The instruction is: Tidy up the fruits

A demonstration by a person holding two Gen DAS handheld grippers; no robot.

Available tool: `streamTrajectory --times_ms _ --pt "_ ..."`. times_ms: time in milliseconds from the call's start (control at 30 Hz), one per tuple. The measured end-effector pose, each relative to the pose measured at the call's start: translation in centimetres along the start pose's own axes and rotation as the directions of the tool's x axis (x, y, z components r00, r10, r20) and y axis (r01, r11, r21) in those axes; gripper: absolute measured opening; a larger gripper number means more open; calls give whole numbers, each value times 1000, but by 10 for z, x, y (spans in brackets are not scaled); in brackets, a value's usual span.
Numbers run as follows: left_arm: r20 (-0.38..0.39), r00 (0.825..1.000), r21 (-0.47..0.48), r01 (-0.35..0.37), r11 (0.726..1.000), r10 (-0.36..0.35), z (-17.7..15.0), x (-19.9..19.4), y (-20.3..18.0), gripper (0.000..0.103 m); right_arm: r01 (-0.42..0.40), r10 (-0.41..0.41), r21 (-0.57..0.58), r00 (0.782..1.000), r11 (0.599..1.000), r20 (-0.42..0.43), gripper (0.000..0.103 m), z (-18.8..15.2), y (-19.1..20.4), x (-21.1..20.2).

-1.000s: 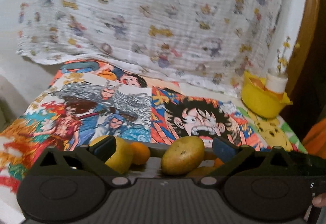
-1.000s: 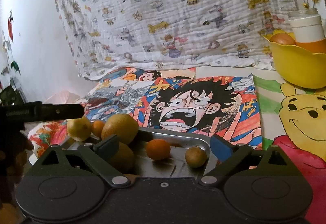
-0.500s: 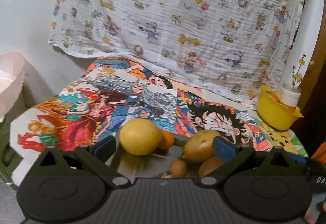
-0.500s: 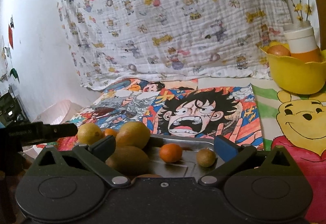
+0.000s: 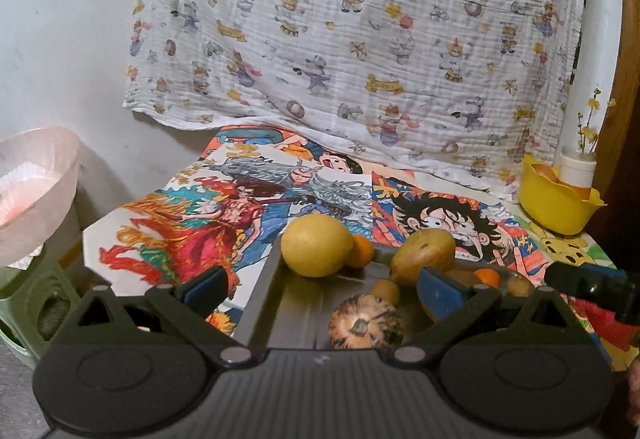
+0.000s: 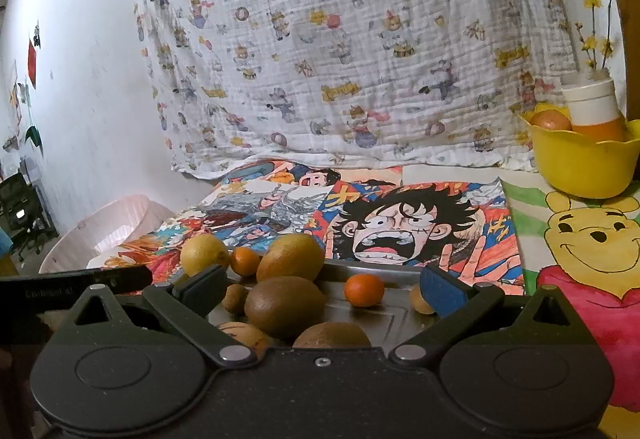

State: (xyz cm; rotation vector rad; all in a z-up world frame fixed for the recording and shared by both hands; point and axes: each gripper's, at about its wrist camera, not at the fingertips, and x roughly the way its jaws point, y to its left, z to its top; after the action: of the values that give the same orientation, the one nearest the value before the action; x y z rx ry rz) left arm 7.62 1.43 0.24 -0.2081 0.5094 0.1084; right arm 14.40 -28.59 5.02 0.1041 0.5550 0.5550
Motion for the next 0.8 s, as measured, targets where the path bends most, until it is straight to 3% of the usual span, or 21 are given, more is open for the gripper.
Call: streamTrajectory --times_ms 400,800 --pt "-12 1000 8 -13 1000 13 -21 -27 7 103 73 -73 13 997 997 -18 102 -18 22 -25" --pt "-21 1000 34 19 999 -18 -34 -37 13 103 127 -127 34 992 991 -2 102 -38 28 -36"
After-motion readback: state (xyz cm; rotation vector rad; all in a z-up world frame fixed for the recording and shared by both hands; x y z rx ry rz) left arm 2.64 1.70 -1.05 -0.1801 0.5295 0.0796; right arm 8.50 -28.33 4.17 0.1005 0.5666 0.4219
